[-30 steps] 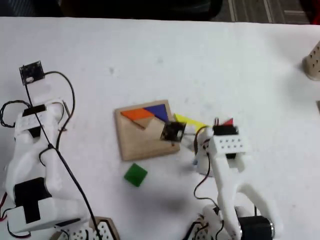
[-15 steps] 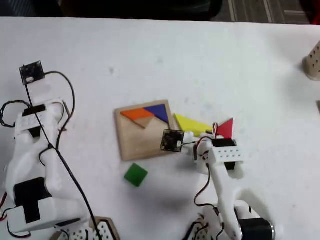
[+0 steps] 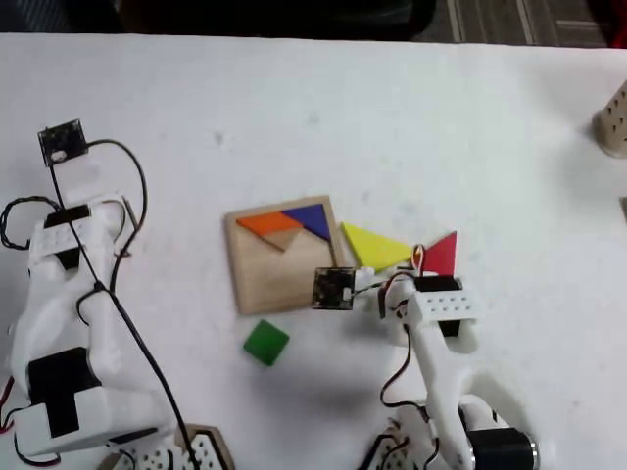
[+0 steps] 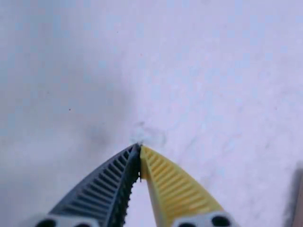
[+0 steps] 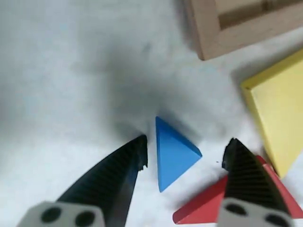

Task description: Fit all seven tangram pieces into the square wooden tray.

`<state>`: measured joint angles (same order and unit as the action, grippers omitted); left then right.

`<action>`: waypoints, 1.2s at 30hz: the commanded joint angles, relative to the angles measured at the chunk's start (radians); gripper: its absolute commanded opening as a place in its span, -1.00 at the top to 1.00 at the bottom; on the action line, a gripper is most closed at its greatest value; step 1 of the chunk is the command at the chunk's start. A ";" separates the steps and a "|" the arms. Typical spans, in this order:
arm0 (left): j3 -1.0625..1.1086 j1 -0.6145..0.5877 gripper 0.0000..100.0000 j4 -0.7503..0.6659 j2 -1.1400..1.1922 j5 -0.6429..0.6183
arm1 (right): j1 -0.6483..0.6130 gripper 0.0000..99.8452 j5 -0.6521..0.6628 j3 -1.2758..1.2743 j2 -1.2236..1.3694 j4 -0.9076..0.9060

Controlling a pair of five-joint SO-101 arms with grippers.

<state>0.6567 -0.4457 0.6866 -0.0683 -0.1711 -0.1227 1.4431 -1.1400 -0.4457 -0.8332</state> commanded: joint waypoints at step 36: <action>-0.012 0.018 0.94 -0.023 -0.005 0.011 | 0.064 0.78 0.086 -0.005 -0.030 -0.028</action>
<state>0.6567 -0.4457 0.6866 -0.0683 -0.1711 -0.0736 1.5044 -1.1416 -0.4457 -0.8362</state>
